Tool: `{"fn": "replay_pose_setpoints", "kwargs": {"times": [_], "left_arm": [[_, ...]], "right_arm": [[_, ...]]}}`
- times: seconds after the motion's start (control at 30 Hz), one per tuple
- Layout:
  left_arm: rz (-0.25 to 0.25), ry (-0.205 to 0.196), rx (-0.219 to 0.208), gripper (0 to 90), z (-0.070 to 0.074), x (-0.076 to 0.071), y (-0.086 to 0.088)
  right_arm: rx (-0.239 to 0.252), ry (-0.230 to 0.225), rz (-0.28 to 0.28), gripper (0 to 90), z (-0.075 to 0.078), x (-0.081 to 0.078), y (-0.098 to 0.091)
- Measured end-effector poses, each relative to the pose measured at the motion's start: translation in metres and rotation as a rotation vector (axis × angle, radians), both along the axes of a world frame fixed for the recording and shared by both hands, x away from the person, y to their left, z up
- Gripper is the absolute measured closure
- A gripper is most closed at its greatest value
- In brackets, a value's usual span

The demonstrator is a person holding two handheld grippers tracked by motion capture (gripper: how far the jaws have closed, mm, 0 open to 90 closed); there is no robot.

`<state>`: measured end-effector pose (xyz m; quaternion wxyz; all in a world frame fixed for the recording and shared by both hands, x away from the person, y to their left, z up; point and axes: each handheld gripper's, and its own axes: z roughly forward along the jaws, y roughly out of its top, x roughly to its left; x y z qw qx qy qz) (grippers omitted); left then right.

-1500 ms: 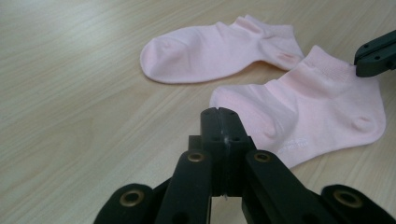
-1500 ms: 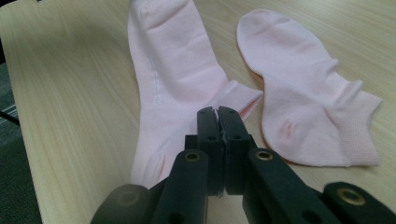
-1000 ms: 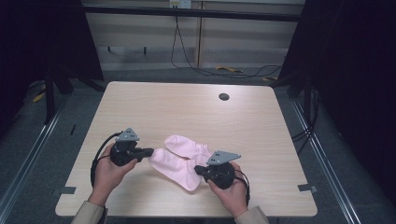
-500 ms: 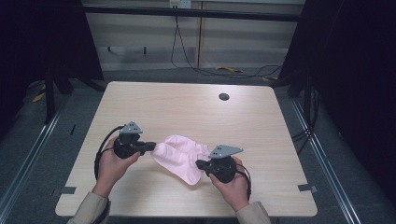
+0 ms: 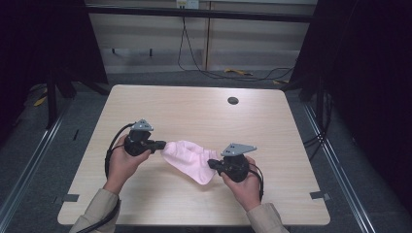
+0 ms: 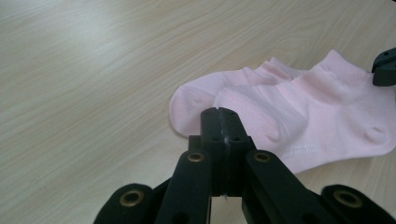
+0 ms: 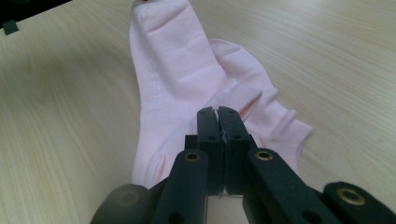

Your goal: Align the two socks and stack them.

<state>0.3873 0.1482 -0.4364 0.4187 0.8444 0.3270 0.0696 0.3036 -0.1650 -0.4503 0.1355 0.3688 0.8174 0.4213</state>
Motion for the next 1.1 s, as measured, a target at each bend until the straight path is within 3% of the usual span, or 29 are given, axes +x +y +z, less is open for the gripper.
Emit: {"fn": "replay_pose_setpoints", "kwargs": {"times": [0.53,0.8,1.1], "left_arm": [[0.023,0.016,0.022,90.0,-0.011,0.022,-0.014],[0.026,0.031,0.012,90.0,-0.017,0.028,-0.022],[0.016,0.031,0.042,90.0,-0.021,0.037,-0.029]], "right_arm": [[-0.025,0.006,-0.024,88.6,0.001,0.022,-0.012],[-0.035,0.021,-0.034,88.5,-0.006,0.028,-0.019],[-0.041,0.029,-0.049,88.5,-0.008,0.032,-0.027]]}}
